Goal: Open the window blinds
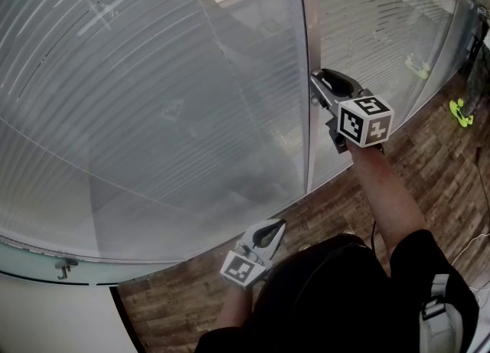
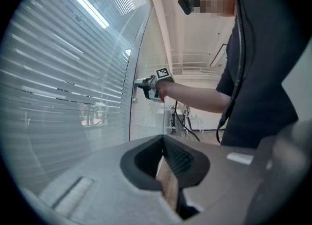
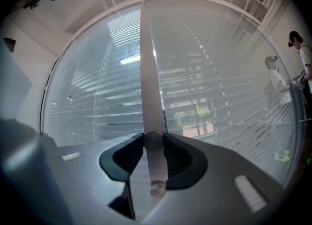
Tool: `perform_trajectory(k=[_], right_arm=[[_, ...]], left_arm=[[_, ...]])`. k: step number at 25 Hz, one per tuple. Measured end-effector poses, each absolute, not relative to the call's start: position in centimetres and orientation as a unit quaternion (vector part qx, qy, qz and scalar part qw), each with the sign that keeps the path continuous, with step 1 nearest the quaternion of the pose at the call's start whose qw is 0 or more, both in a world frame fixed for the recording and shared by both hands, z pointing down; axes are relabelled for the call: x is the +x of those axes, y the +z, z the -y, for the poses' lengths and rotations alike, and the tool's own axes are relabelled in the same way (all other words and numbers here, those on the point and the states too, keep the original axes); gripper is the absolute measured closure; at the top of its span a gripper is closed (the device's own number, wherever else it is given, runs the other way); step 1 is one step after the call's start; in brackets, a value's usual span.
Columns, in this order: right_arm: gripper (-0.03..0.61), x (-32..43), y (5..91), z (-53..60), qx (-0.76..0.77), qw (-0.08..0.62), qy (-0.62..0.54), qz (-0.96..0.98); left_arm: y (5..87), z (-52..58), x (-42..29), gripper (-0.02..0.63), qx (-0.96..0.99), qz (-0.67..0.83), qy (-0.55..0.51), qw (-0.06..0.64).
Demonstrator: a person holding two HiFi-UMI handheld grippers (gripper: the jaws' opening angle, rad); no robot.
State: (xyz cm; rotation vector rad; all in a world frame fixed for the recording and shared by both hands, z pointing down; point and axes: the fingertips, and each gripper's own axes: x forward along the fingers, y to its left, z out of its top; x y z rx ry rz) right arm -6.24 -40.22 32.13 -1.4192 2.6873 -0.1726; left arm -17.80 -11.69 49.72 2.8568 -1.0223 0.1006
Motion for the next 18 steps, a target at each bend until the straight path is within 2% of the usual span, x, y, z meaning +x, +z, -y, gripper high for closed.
perform_trajectory(k=[6,13,18], right_arm=[[0.354,-6.0,32.1,39.5,-0.458,0.021,-0.005,-0.889],[0.345,-6.6,31.6,38.3,-0.446,-0.099,0.158,-0.875],[0.345,-7.1,31.7,37.8,-0.427,-0.213,0.286,-0.831]], left_arm=[[49.8,11.7,-18.0,0.609,0.938,0.340,0.036,0.053],[49.9,11.6,-17.7,0.609,0.939,0.338,0.037,0.052],[49.9,11.6,-17.5,0.609,0.939,0.338,0.037,0.052]])
